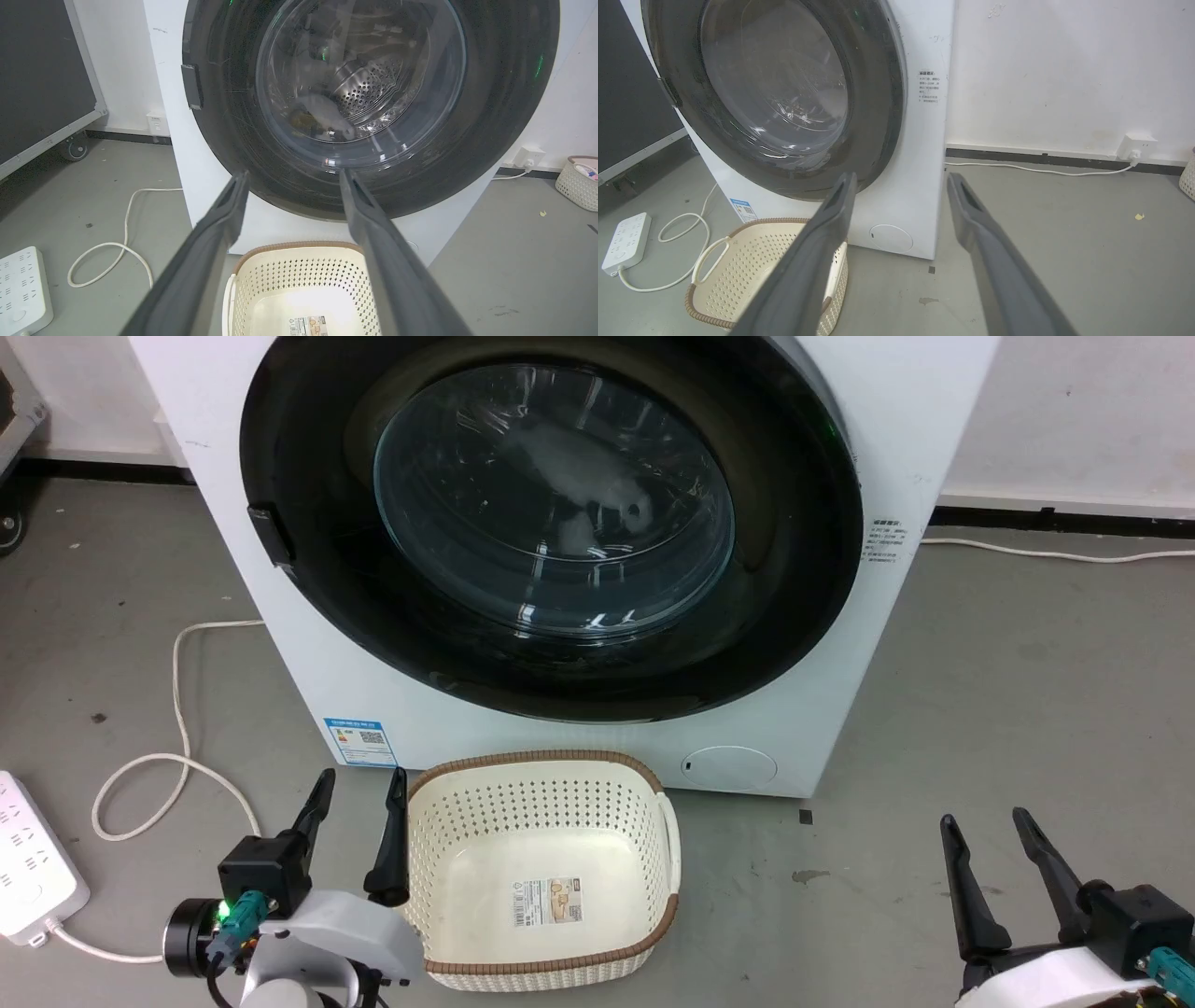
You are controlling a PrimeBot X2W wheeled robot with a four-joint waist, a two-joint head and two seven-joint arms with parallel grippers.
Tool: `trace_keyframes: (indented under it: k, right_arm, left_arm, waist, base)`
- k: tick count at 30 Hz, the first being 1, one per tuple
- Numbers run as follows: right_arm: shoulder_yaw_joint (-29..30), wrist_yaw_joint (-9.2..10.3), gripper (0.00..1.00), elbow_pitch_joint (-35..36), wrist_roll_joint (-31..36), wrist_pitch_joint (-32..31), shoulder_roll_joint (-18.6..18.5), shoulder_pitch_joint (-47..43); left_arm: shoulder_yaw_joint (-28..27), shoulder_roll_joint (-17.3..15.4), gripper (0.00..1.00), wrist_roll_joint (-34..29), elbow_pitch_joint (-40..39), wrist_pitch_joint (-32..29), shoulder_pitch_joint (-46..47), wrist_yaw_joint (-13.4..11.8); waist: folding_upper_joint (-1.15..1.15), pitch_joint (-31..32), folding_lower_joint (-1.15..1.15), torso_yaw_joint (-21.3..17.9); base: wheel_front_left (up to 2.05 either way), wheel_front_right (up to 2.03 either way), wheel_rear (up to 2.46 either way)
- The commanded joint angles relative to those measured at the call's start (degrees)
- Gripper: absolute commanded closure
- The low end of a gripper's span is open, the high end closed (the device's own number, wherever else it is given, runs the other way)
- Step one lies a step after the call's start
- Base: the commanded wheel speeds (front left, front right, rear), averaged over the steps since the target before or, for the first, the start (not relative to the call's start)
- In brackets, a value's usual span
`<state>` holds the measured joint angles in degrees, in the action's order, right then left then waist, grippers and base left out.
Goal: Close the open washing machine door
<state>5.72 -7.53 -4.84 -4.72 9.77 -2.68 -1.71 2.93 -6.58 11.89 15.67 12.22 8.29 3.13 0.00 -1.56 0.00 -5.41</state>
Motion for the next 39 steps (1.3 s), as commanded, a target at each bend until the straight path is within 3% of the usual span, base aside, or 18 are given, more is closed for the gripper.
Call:
trace_keyframes:
  k: [1,11,12,39]
  right_arm:
    - [0.00,0.04,0.00,-0.07,-0.45,0.35,-0.20,0.76]
    - [-0.03,0.04,0.00,-0.05,-0.52,0.33,-0.20,0.61]
    - [0.01,0.04,1.00,0.00,-0.53,0.34,-0.20,0.61]
    - [-1.12,0.01,1.00,0.88,0.97,-1.88,-0.03,0.39]
  left_arm:
    - [0.12,-0.37,0.00,0.30,0.01,0.38,0.69,-0.44]
    - [0.45,-0.66,0.00,0.83,0.13,0.50,0.57,-0.75]
    - [0.48,-0.68,1.00,0.90,0.12,0.53,0.62,-0.79]
    - [-0.37,0.48,1.00,-1.61,-2.78,-2.14,-1.49,-0.99]
  waist:
    - [0.00,0.02,0.00,0.01]
    - [0.00,0.25,0.00,0.08]
    - [0.00,0.21,0.00,0.16]
    - [0.00,0.48,0.00,1.12]
  base:
    - [0.00,0.00,0.00]
    - [0.00,0.00,0.00]
    - [0.00,0.00,0.00]
    - [0.00,0.00,0.00]
